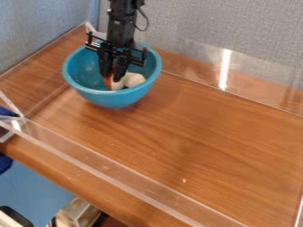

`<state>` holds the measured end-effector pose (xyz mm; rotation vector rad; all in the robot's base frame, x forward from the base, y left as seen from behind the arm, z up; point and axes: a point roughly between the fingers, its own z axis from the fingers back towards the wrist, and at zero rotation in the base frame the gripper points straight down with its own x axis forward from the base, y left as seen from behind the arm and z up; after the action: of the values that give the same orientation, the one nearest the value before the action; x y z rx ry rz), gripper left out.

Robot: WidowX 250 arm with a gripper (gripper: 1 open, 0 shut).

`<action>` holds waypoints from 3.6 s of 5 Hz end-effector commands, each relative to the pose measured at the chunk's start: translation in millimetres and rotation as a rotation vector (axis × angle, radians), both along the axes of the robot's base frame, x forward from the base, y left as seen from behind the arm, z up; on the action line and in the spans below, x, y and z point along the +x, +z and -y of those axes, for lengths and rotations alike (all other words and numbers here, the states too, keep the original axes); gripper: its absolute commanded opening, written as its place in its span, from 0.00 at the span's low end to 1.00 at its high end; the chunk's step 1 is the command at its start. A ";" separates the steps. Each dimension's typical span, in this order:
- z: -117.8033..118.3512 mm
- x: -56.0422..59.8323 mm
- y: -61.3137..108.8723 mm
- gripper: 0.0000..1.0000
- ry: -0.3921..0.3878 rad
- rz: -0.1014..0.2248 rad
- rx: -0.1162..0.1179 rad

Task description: Remove the mushroom from inside the blue bowl and put it on the table

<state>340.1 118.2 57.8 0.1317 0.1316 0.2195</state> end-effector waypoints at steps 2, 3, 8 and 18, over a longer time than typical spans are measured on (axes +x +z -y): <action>1.0 9.8 45.1 0.00 0.000 0.108 0.014; 1.6 10.0 64.5 0.00 0.006 0.142 0.016; 66.0 3.8 133.6 0.00 -0.079 0.289 -0.015; 175.9 44.1 33.0 0.00 -0.338 0.109 -0.040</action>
<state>375.1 -60.5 70.8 0.1053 0.0677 -0.1239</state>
